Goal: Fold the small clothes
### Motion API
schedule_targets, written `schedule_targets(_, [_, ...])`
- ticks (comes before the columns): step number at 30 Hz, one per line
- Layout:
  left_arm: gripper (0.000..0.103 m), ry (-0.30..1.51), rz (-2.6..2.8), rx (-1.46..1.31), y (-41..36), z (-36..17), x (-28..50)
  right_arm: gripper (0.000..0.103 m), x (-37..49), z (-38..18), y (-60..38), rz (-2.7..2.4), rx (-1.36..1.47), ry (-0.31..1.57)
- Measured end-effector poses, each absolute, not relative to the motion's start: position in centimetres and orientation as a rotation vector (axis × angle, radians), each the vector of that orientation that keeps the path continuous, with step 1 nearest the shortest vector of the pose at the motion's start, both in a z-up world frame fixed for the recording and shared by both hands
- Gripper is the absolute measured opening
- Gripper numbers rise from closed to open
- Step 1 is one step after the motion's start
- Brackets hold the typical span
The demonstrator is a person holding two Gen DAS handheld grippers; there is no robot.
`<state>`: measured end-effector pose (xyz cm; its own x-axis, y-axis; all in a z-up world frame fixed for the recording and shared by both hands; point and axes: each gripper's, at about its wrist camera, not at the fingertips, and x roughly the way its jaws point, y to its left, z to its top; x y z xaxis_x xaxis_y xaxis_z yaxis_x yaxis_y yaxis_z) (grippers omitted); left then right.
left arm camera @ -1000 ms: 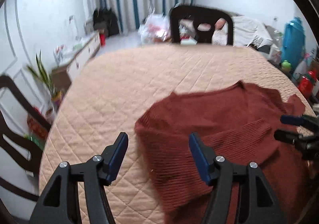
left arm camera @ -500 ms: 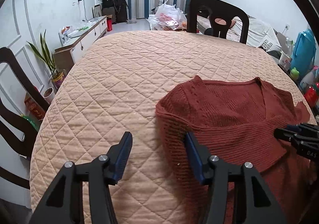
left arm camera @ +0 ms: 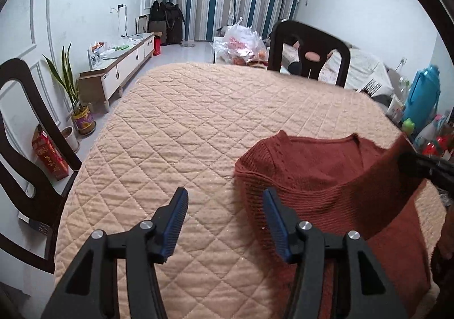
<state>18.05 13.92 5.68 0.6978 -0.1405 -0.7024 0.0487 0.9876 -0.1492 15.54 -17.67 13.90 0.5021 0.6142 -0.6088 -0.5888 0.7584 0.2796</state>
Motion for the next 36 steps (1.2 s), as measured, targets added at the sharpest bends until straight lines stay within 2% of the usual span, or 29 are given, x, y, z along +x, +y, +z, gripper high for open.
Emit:
schedule_targets(4, [0.065, 0.776, -0.120, -0.183, 15.2, 6.0, 16.7, 0.004, 15.1, 16.5, -15.0, 0.880, 0.082, 0.681])
schedule_targets(10, [0.067, 0.756, -0.131, -0.233, 16.2, 6.2, 14.9, 0.004, 15.0, 17.6, -14.2, 0.987, 0.187, 0.586])
schedule_targets(13, [0.074, 0.734, -0.146, -0.245, 16.3, 6.4, 14.2, 0.004, 16.9, 15.6, -15.2, 0.905, 0.242, 0.662])
schedule_targets(20, [0.074, 0.734, -0.185, -0.178, 13.7, 6.6, 15.2, 0.004, 20.9, 9.0, -17.0, 0.692, 0.306, 0.896])
schedule_targets(24, [0.074, 0.797, -0.203, -0.150, 11.9, 5.6, 16.9, 0.004, 20.8, 8.7, -17.3, 0.660, 0.279, 0.926])
schedule_targets(29, [0.074, 0.868, -0.119, -0.032, 10.5, 3.7, 17.8, 0.004, 20.1, 8.8, -17.7, 0.542, 0.090, 0.912])
schedule_targets(36, [0.074, 0.911, 0.012, -0.009, 12.3, 2.3, 18.0, 0.005, 19.9, 7.6, -19.2, 0.422, -0.053, 0.945])
